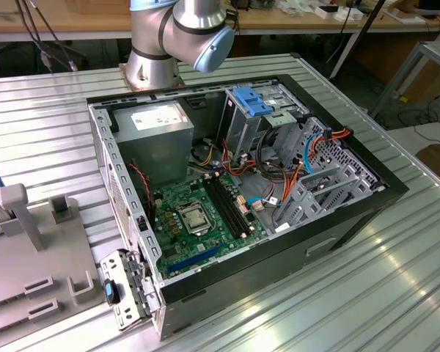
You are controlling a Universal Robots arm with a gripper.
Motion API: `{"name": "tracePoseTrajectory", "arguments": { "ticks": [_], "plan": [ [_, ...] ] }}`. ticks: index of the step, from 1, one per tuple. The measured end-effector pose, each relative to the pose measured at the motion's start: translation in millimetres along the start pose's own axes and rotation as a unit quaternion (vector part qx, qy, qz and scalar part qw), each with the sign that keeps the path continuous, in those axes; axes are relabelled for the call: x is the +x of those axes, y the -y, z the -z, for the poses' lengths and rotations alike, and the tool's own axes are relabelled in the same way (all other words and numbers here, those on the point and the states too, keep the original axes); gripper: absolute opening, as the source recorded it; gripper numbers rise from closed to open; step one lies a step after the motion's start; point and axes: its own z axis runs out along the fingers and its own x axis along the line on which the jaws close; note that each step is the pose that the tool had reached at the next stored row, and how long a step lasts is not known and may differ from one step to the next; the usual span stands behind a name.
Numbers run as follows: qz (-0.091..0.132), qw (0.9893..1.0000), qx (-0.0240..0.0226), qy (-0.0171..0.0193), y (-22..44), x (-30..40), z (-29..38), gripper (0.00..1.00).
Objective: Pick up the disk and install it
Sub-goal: 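Pick up the disk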
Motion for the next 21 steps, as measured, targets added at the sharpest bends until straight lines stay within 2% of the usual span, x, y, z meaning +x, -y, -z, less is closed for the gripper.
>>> {"name": "tracePoseTrajectory", "arguments": {
  "ticks": [2,3,5,8,13,17,20,21],
  "plan": [
    [0.016,0.9999,-0.0004,-0.0008,-0.1,0.2,0.0,0.11],
    [0.039,0.9993,-0.0009,-0.0017,-0.1,0.4,0.0,0.11],
    [0.061,0.9981,-0.0012,-0.0028,-0.1,0.6,0.0,0.11],
    [0.094,0.9956,-0.0013,-0.0045,-0.3,1.2,0.0,0.11],
    [0.128,0.9918,-0.0018,-0.0061,-0.6,2.1,0.0,0.11],
    [0.156,0.9878,-0.0024,-0.0073,-0.8,2.7,0.0,0.11],
    [0.177,0.9841,-0.0027,-0.0083,-1.0,3.4,0.0,0.11],
    [0.187,0.9823,-0.0028,-0.0088,-1.0,3.7,0.0,0.11]
  ]
}}
